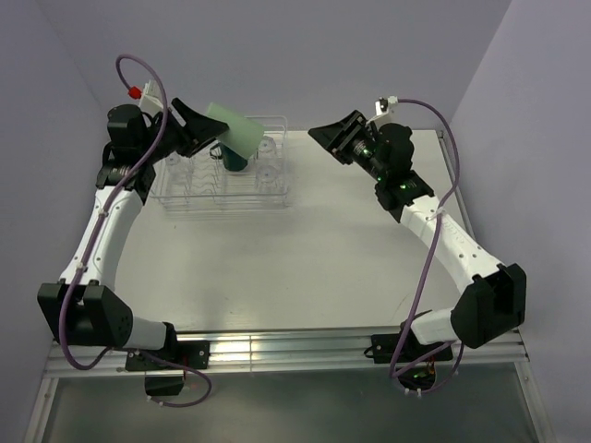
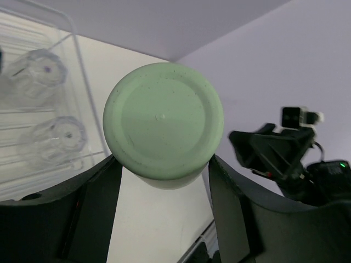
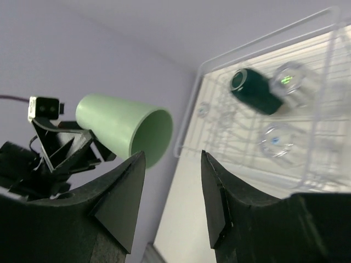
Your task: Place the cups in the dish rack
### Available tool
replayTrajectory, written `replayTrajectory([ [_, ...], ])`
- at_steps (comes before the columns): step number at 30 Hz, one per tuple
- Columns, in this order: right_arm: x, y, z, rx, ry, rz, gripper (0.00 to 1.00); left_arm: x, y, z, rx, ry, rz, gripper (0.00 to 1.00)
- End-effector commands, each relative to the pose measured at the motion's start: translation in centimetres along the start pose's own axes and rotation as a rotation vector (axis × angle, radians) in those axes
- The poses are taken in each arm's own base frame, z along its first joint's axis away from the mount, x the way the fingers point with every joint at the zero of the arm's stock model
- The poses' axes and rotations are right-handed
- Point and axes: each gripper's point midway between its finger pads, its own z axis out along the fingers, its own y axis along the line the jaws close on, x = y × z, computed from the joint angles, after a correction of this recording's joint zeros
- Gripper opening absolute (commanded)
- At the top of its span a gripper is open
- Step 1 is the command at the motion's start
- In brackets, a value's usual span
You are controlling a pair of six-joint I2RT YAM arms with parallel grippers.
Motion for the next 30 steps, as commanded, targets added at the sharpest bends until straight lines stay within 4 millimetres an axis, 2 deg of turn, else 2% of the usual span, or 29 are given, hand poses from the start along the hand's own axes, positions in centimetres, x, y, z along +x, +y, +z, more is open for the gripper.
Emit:
replayTrajectory([
  [1,-2.0,-1.8,-1.4,0.091,-0.079,-0.074,0.53,-1.0,3.3,0.7,-0.157,-0.028,0.037,0.00],
  [3,-2.2,-2.2,-1.5,0.113,-0.088,-0.094,0.53,-1.5,5.3,1.3,-0.235,-0.055,0.038,0.00],
  [6,-2.1,-2.6,-1.5,0.122,-0.084,-0.103,0.53,-1.7,7.1,2.0,-0.328,-0.085,0.066,0.00],
  [9,-1.8,-3.2,-1.3,0.129,-0.075,-0.110,0.52,-1.2,7.8,3.0,-0.392,-0.096,0.109,0.00],
  [10,-1.5,-3.4,-1.2,0.132,-0.066,-0.109,0.52,-1.2,8.5,3.4,-0.443,-0.117,0.127,0.00],
  [18,-1.0,-4.5,-1.1,0.152,-0.049,-0.143,0.51,-1.2,12.2,4.2,-0.646,-0.190,0.193,0.00],
  [30,-0.4,-5.5,-0.9,0.157,-0.036,-0.165,0.50,-0.8,15.5,5.0,-0.818,-0.272,0.290,0.00],
])
